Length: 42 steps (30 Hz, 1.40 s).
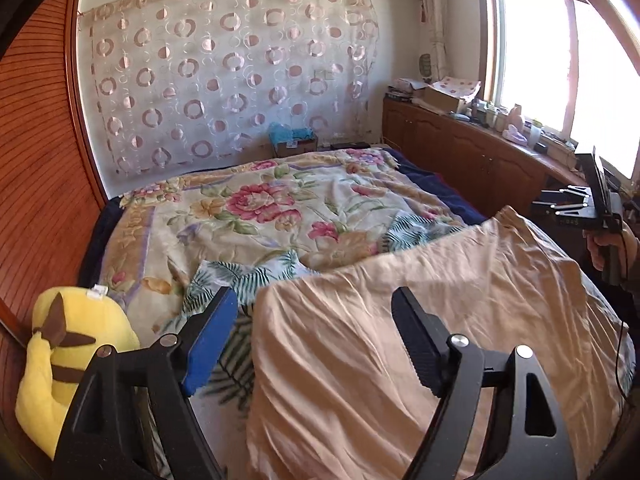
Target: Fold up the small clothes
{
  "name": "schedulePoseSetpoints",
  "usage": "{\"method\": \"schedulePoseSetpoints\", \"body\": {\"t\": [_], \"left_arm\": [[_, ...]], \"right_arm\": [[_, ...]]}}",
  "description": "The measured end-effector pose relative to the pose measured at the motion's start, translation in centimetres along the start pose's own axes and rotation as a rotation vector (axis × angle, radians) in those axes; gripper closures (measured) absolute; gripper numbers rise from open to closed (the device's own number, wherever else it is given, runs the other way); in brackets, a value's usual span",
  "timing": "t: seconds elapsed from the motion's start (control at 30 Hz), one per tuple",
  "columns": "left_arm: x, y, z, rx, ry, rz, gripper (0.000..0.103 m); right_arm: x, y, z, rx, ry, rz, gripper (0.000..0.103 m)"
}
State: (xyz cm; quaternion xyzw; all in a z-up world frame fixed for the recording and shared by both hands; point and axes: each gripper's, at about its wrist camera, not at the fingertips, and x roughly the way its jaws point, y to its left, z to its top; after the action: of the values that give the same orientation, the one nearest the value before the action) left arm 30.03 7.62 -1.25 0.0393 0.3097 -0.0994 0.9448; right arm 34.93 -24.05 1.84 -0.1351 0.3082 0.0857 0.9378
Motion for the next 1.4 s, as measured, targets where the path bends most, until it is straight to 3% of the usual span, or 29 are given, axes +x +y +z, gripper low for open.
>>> {"method": "schedulePoseSetpoints", "body": {"t": [0.37,0.6,0.77,0.9,0.97,1.13,1.2,1.23,1.27,1.4], "left_arm": [[-6.7,-1.8,-9.3,-0.025,0.065,0.0,0.023],[-10.7,-2.2,-14.9,-0.081,0.1,-0.008,0.024],[-12.9,-2.9,-18.7,-0.12,0.128,-0.012,0.037],[-14.1,-3.6,-21.1,-0.176,0.146,-0.065,0.05],[-14.2,-4.1,-21.7,-0.176,0.153,-0.072,0.058],[-13.3,-5.4,-22.9,-0.184,0.198,-0.093,0.068],[-13.4,-5.9,-23.0,-0.156,0.195,-0.072,0.08],[-13.4,-6.0,-23.0,-0.158,0.197,-0.068,0.095],[-13.5,-6.0,-23.0,-0.161,0.2,-0.062,0.099],[-15.9,-5.7,-23.1,-0.156,0.167,-0.021,0.1]], "right_arm": [[-9.4,-0.9,-10.5,0.061,0.035,0.099,0.049],[-13.0,-1.1,-15.4,0.079,0.084,0.123,0.049],[-14.9,-1.3,-17.6,0.085,0.108,0.109,0.049],[-16.4,-2.5,-18.6,0.116,0.107,0.101,0.049],[-16.8,-2.9,-18.7,0.13,0.109,0.111,0.049],[-16.9,-3.3,-18.9,0.113,0.108,0.094,0.049],[-16.7,-3.1,-18.9,0.114,0.108,0.095,0.048],[-16.4,-2.9,-18.8,0.116,0.109,0.098,0.048],[-16.3,-2.9,-18.8,0.118,0.109,0.101,0.048],[-15.5,-2.5,-18.4,0.116,0.11,0.103,0.048]]}}
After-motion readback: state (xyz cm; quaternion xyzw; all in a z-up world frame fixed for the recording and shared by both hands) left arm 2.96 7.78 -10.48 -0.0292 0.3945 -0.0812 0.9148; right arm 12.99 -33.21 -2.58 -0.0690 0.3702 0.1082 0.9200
